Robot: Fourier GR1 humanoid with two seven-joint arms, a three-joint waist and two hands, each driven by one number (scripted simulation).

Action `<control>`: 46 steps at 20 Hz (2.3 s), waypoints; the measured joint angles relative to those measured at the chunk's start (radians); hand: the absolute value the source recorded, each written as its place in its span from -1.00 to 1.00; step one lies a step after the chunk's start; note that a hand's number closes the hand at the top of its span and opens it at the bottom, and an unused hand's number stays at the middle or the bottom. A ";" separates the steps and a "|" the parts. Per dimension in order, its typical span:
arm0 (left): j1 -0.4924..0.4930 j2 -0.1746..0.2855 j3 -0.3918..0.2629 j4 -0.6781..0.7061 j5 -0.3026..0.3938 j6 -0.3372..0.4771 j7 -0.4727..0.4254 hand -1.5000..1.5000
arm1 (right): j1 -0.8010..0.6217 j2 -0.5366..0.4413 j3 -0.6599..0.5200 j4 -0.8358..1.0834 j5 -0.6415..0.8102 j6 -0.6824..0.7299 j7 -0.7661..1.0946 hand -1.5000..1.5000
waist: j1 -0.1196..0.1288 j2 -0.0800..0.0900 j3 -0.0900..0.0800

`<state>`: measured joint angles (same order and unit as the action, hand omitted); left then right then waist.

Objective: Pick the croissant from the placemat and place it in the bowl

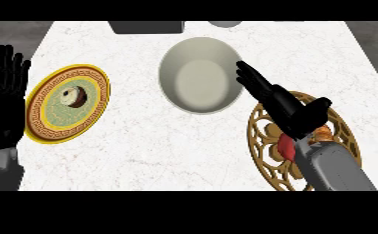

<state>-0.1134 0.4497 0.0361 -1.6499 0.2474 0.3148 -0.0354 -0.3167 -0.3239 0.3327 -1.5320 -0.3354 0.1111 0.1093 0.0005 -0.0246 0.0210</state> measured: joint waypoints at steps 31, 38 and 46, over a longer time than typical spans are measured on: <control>-0.068 0.008 0.056 0.126 0.052 -0.149 -0.006 0.00 | 0.712 -0.532 -0.395 -0.801 0.535 -0.027 0.040 -1.00 | -0.035 0.020 -0.024; -0.090 0.000 0.061 0.162 0.045 -0.171 -0.023 0.00 | 0.756 -0.682 -0.500 -0.850 0.458 0.207 0.170 -1.00 | -0.021 0.023 -0.023; -0.124 -0.032 0.070 0.197 0.019 -0.190 -0.033 0.00 | 0.703 -0.631 -0.543 -0.782 0.475 0.382 0.199 -1.00 | -0.007 0.024 -0.021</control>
<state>-0.2374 0.4181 0.1056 -1.4532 0.2664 0.1244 -0.0680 0.3866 -0.9551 -0.2106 -2.3142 0.1396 0.4929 0.3088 -0.0068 -0.0002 -0.0003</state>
